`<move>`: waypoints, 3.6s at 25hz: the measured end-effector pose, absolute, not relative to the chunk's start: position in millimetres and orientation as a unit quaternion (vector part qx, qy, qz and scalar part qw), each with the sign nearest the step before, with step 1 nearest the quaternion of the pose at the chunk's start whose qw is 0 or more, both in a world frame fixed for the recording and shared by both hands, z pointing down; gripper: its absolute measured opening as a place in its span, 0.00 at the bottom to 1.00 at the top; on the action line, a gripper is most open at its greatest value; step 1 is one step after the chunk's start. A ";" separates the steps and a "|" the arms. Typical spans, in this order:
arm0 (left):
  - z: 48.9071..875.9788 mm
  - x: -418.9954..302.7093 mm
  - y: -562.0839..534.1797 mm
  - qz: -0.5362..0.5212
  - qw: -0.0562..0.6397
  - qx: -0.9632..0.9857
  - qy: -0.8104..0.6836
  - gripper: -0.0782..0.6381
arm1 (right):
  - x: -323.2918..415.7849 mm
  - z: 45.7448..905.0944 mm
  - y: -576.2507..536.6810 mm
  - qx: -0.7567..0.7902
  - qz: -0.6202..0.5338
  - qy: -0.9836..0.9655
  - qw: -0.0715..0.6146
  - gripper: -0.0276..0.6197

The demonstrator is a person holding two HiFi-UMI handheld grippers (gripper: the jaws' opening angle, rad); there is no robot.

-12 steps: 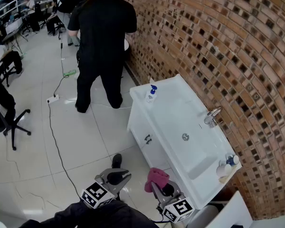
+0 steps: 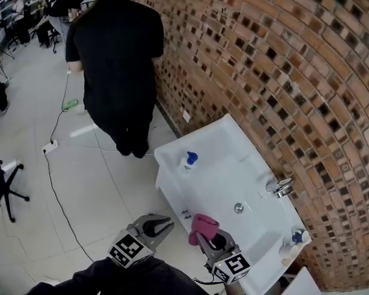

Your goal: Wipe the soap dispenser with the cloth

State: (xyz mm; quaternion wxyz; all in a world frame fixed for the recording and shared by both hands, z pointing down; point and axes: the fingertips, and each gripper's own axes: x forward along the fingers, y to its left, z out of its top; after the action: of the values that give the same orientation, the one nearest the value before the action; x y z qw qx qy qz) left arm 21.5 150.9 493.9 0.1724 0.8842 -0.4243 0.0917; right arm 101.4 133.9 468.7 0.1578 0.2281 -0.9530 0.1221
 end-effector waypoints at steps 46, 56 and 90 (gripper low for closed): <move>516.4 -70.8 -34.6 0.108 0.206 0.903 -0.362 0.15 | -11.6 553.8 -92.0 0.118 -0.224 -0.792 0.556 0.16; 500.5 -55.0 -78.0 0.159 0.111 0.934 -0.299 0.17 | 24.1 537.4 -84.9 0.267 -0.059 -0.872 0.405 0.16; 563.9 -5.4 -114.8 0.252 0.124 0.938 -0.202 0.12 | -10.9 672.8 -49.2 0.187 -0.060 -0.868 0.457 0.16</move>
State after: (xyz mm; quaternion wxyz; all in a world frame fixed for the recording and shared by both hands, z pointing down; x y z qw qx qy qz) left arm -5.4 -114.8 563.9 0.1238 0.9384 -0.2020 0.2515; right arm -10.9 -49.2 672.8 0.4567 0.1873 -0.8676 -0.0596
